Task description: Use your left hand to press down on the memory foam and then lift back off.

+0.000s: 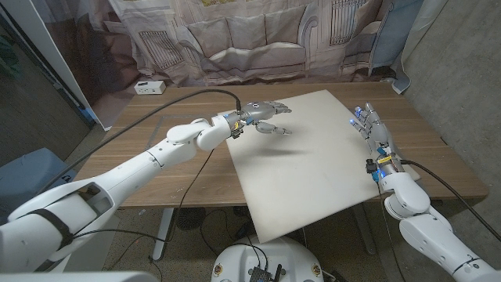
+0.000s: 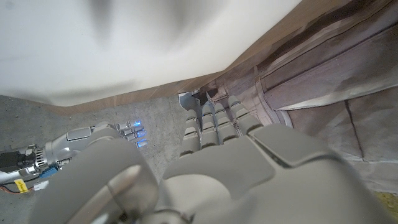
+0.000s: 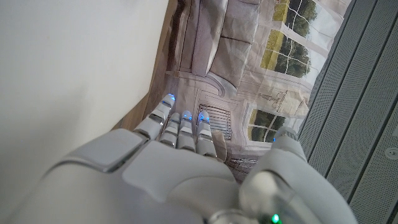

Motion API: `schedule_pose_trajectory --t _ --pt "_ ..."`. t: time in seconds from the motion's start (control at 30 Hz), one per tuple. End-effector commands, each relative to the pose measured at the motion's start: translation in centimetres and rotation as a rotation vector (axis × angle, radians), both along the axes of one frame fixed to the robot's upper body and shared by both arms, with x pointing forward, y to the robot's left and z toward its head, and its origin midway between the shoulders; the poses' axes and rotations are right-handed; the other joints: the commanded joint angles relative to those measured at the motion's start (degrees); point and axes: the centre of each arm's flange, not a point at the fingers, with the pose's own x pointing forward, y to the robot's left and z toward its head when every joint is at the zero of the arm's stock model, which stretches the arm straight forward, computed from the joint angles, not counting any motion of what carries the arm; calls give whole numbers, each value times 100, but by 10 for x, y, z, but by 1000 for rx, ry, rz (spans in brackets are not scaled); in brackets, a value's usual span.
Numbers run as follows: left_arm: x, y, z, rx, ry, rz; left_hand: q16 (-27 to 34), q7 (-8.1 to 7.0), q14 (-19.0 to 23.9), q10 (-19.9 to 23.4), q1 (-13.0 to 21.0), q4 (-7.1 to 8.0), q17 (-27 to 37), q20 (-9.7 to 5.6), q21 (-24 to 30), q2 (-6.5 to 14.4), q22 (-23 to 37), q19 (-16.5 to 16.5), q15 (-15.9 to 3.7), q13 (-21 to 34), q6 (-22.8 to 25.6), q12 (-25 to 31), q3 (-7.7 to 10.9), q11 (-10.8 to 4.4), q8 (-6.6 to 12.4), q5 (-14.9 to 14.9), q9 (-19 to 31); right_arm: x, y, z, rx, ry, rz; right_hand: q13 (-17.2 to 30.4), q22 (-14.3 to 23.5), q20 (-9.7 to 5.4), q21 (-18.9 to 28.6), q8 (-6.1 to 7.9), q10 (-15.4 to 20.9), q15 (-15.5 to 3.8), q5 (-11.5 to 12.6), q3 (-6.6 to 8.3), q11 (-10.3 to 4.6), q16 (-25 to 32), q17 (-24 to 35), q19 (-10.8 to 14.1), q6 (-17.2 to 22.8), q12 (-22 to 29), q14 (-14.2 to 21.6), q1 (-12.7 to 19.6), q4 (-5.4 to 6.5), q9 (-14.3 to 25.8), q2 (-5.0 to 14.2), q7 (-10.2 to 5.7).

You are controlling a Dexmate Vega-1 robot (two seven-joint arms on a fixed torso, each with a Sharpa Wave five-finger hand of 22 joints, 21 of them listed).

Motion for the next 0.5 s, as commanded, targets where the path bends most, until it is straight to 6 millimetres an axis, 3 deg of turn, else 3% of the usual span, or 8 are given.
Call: schedule_pose_trajectory --t 0.03,0.5 --pt "5 -11 -13 47 46 10 -4 16 -2 -13 30 -33 16 -24 -18 48 17 -29 -9 17 -22 -3 0 -35 5 -24 16 -9 -1 0 -7 0 -10 15 13 -4 -20 -2 53 5 -14 11 -16 1 4 49 14 17 47 42 -39 8 46 -13" --pt "14 -14 -21 77 107 32 20 7 16 -33 35 -41 17 -57 -10 72 17 -39 9 21 -27 5 8 -21 22 -27 17 -10 -1 1 -14 9 -20 15 13 -2 -26 -7 57 12 -21 20 -18 -3 1 50 21 10 51 64 -50 8 64 -21"
